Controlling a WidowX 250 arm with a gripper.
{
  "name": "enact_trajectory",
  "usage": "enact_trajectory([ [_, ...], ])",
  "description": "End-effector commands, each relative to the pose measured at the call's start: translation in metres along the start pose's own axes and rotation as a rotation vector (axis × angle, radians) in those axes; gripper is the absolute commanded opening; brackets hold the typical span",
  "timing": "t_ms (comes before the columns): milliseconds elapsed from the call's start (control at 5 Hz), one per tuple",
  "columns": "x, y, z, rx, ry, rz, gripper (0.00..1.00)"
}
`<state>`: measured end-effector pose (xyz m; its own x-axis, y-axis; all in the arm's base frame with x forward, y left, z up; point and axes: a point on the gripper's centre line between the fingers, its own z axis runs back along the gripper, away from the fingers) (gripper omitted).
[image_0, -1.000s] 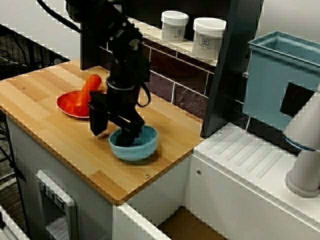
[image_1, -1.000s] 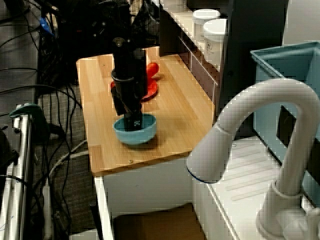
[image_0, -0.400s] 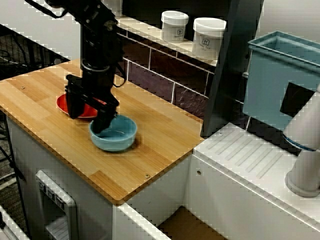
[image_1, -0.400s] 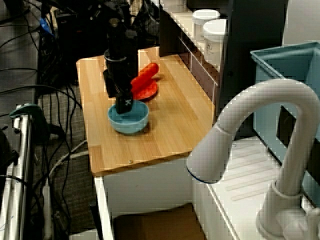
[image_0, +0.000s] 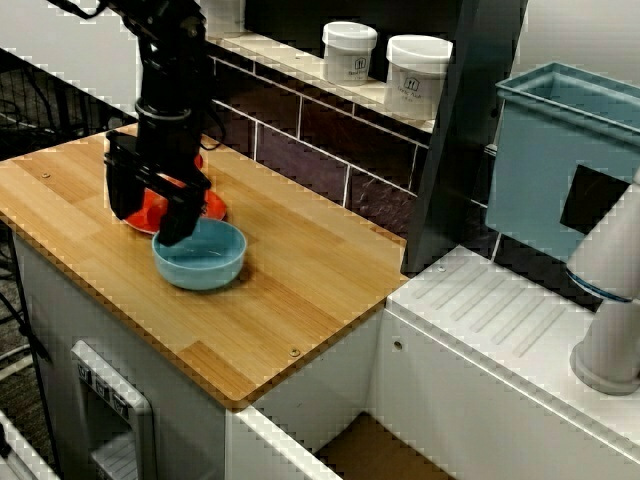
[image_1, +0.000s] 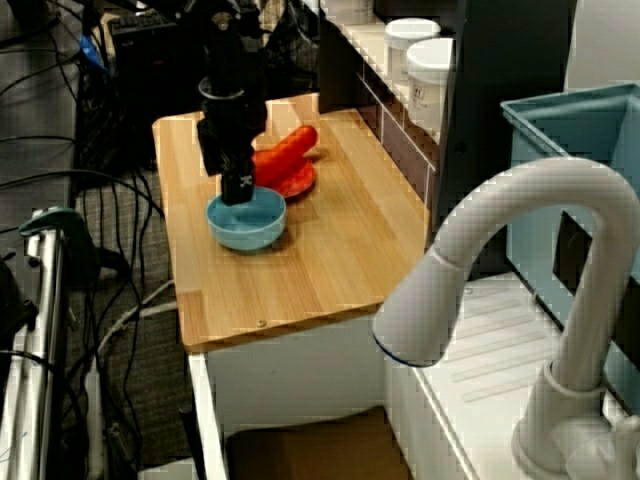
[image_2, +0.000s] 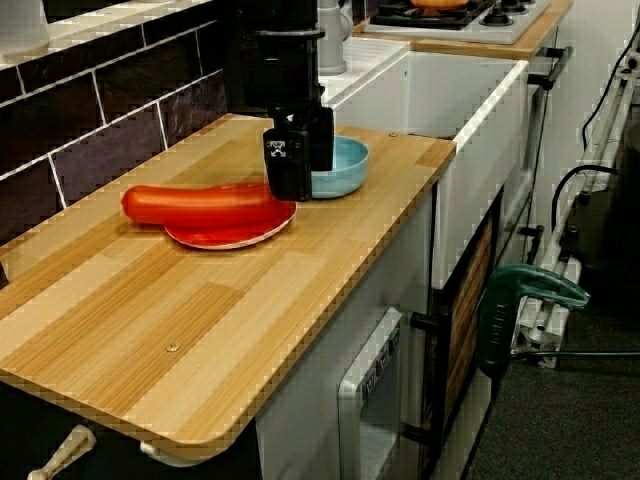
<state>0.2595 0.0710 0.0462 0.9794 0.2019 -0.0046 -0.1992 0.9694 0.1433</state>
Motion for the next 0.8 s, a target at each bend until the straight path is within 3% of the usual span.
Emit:
enact_trajectory([
  [0, 0.008, 0.034, 0.011, 0.005, -0.049, 0.034, 1.0],
  [400, 0.007, 0.05, 0.015, -0.013, -0.041, 0.057, 1.0],
  [600, 0.006, 0.055, 0.025, -0.032, -0.049, 0.059, 1.0],
])
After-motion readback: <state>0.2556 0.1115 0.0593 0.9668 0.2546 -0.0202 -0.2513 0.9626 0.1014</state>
